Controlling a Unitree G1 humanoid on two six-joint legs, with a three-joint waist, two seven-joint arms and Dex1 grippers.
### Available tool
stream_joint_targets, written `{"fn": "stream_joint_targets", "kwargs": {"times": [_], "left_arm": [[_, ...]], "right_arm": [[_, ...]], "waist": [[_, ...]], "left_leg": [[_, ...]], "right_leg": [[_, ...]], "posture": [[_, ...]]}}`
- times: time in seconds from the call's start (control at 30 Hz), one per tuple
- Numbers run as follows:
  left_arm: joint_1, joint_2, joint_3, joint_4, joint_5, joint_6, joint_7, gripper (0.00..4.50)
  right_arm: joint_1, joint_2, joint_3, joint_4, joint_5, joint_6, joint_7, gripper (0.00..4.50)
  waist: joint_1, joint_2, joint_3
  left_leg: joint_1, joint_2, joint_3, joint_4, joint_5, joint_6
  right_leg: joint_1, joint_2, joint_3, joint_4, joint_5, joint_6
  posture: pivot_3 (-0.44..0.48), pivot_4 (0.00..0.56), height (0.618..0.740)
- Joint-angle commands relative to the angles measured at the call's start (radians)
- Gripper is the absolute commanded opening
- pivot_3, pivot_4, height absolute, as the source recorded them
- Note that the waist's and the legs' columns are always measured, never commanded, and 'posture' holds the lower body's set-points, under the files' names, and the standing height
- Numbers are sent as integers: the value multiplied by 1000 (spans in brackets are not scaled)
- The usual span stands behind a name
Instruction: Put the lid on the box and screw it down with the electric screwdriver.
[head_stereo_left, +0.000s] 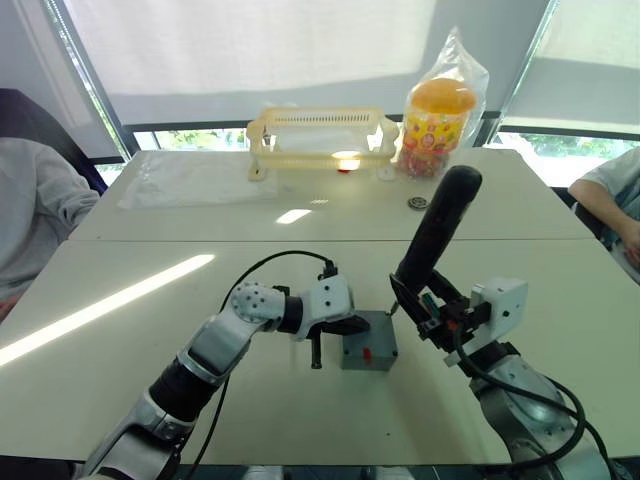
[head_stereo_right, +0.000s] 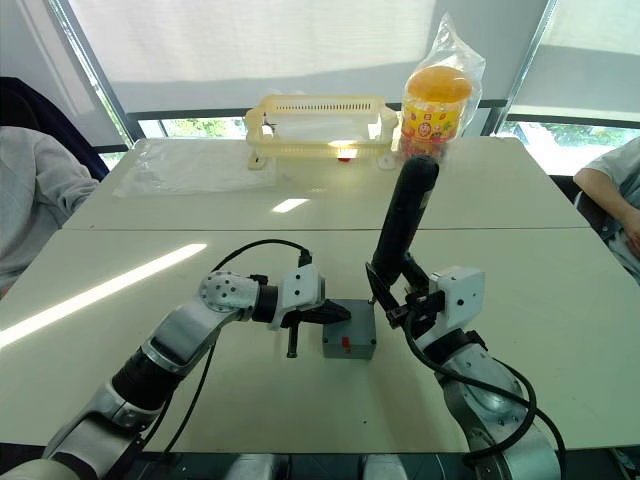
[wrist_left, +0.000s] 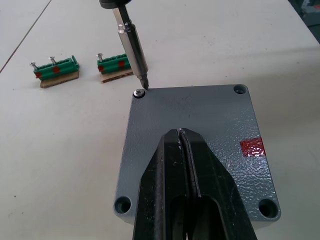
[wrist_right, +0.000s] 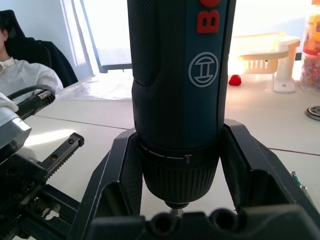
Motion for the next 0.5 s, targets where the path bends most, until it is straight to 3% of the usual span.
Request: {"fn": "stream_joint_targets", "kwargs": {"times": [0.03,0.5], "left_arm": [[28,15,-43,39,29,35,-3,0],[28,16,-41,44,28,32,-5,0]], "right_arm": [[-30,12,-15,-34,4,-41,0,1775],[-20,25,-4,-43,1,-37,-3,1775]], "waist": [[0,0,0],[0,0,0]], "left_leg": [[0,0,0,0,0,0],[0,0,0,0,0,0]], "right_leg": [[0,0,0,0,0,0],[0,0,0,1,0,0]], "posture": [[0,150,740],[0,150,740]]}}
